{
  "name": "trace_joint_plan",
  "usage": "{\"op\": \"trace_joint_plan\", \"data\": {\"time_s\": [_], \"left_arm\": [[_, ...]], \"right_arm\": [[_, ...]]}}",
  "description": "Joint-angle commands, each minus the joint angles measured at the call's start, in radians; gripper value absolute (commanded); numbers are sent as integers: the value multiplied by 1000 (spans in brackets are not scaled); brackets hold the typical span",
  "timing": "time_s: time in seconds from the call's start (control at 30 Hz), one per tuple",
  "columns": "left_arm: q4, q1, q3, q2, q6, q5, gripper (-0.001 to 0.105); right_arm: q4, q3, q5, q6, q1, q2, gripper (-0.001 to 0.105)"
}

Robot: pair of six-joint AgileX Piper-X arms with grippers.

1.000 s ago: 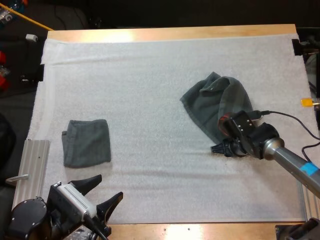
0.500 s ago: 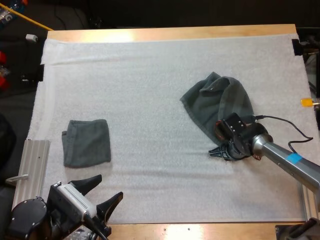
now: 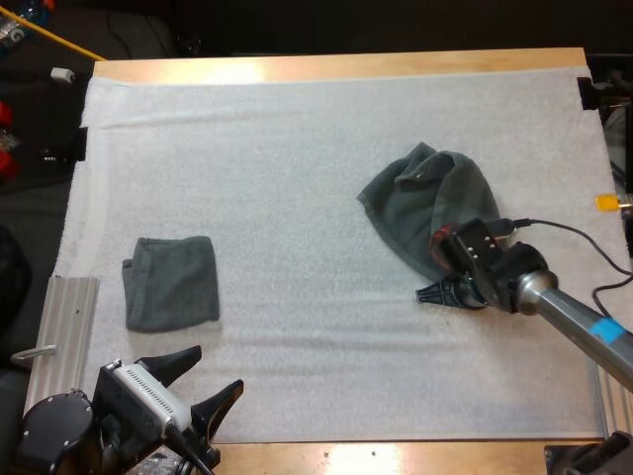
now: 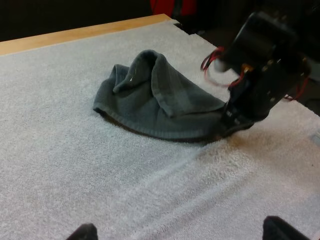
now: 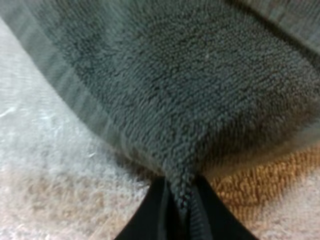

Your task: Pick towel from pile, fold and stack

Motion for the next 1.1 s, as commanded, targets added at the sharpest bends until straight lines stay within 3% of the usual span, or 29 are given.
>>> {"op": "trace_joint_plan", "data": {"time_s": [0.0, 0.33, 0.57, 0.93, 1.07], "left_arm": [[0, -3, -6, 2, 5, 8, 63], [0, -3, -6, 2, 5, 8, 63], [0, -3, -6, 2, 5, 8, 63], [-2, -3, 12, 2, 9, 8, 63], [0, -3, 38, 37, 51, 56, 63]], "right_arm": [[17, -3, 7, -4, 1, -36, 0], [178, -3, 7, -58, 1, -149, 0], [333, -3, -63, -76, 1, -188, 0], [587, 15, -174, -201, 1, -253, 0], [614, 49, -174, -219, 1, -291, 0]]}}
